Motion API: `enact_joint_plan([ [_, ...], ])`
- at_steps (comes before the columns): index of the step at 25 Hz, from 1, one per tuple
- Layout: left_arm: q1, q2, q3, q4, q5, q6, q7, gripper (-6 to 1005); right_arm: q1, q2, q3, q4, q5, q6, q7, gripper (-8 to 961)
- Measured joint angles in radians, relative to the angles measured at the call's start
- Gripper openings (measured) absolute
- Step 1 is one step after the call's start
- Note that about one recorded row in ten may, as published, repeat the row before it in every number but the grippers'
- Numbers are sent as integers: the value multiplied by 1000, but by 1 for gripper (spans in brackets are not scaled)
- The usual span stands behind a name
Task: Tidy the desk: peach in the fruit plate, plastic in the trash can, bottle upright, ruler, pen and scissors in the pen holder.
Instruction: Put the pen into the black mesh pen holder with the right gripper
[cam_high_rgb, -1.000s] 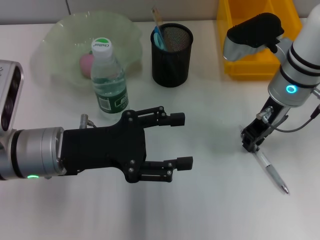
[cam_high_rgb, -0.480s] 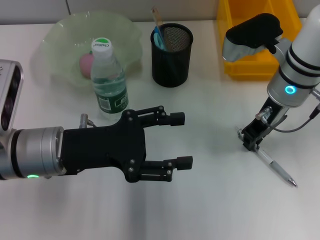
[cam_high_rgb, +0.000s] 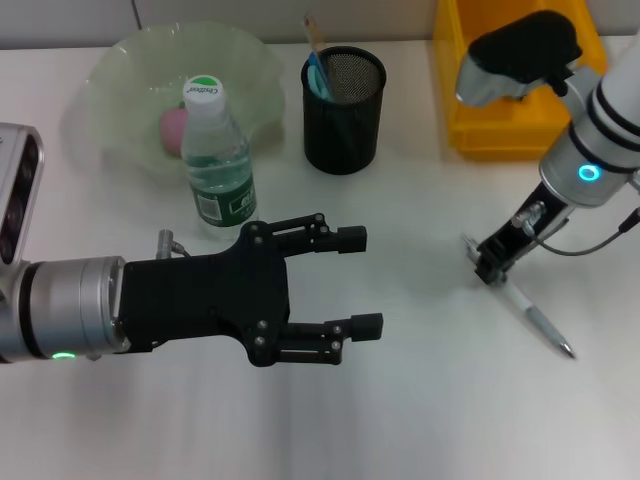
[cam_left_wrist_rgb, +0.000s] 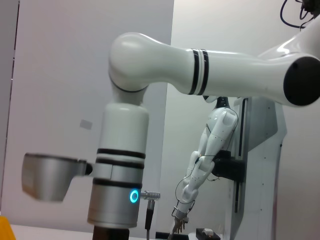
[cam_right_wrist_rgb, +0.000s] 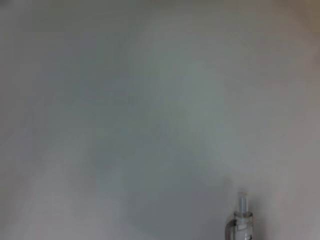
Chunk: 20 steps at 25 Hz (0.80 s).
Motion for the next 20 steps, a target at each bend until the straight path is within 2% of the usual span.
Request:
enact_joint_plan([
  [11, 2, 2, -1, 0, -9, 0, 0, 800, -208, -6, 36, -317, 172, -6, -80, 167],
  [15, 2, 2, -1, 0, -13, 1, 0, 800, -311, -6, 127, -448, 337, 14, -186, 167],
  [17, 1, 2, 0, 0, -14, 0, 0, 800, -371, -7, 249, -454, 557, 52, -337, 167],
  [20, 1, 2, 0, 0, -14, 0, 0, 800, -378, -7, 276, -440, 606, 58, -375, 168],
])
